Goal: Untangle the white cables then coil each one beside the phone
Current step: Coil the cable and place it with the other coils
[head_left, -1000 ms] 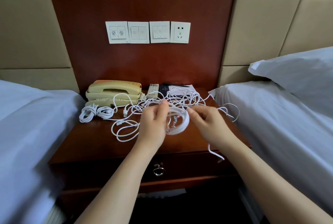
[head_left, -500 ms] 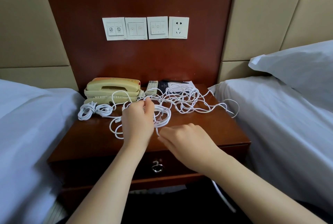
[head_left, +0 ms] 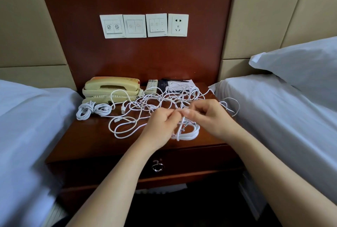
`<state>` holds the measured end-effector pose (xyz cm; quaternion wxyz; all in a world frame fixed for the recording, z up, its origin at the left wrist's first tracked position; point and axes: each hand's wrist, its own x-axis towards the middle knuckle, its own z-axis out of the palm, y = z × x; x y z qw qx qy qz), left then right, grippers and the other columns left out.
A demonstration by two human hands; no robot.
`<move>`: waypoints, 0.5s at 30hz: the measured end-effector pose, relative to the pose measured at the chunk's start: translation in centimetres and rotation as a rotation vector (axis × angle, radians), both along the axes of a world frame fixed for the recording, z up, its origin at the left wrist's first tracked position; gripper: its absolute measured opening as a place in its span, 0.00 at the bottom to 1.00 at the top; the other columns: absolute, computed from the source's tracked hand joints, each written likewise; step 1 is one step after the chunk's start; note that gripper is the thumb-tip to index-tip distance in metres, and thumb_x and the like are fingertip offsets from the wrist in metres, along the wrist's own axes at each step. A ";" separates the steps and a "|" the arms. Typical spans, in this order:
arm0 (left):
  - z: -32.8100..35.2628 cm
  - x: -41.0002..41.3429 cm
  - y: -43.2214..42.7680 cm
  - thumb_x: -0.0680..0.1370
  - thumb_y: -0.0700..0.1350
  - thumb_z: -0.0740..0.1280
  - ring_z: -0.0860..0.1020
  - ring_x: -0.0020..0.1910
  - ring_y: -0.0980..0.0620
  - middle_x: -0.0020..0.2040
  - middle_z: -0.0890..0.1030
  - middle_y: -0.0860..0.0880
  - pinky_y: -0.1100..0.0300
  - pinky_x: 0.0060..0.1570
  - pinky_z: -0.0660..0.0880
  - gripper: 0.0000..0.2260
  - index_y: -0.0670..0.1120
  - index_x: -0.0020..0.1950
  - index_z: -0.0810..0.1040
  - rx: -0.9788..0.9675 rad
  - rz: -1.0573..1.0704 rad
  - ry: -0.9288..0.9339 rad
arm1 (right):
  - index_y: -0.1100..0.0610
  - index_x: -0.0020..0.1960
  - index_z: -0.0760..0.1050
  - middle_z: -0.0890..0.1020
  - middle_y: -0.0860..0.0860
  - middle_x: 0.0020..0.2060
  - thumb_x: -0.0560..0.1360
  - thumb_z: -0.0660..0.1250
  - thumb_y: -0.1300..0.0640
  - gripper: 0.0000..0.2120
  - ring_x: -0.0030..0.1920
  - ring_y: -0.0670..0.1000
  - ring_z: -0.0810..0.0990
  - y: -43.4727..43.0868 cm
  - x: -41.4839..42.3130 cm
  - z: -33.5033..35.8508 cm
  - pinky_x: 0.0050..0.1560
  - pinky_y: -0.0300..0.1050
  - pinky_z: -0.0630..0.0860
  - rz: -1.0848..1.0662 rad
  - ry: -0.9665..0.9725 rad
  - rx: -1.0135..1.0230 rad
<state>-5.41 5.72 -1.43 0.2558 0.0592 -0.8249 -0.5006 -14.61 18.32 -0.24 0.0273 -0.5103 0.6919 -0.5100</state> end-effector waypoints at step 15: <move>-0.1 -0.2 -1.1 0.81 0.47 0.60 0.67 0.22 0.52 0.25 0.71 0.46 0.64 0.26 0.64 0.18 0.43 0.31 0.72 0.510 0.428 0.079 | 0.55 0.35 0.73 0.71 0.48 0.26 0.80 0.58 0.56 0.15 0.29 0.45 0.70 -2.3 3.3 -2.9 0.35 0.37 0.67 -0.046 0.155 0.184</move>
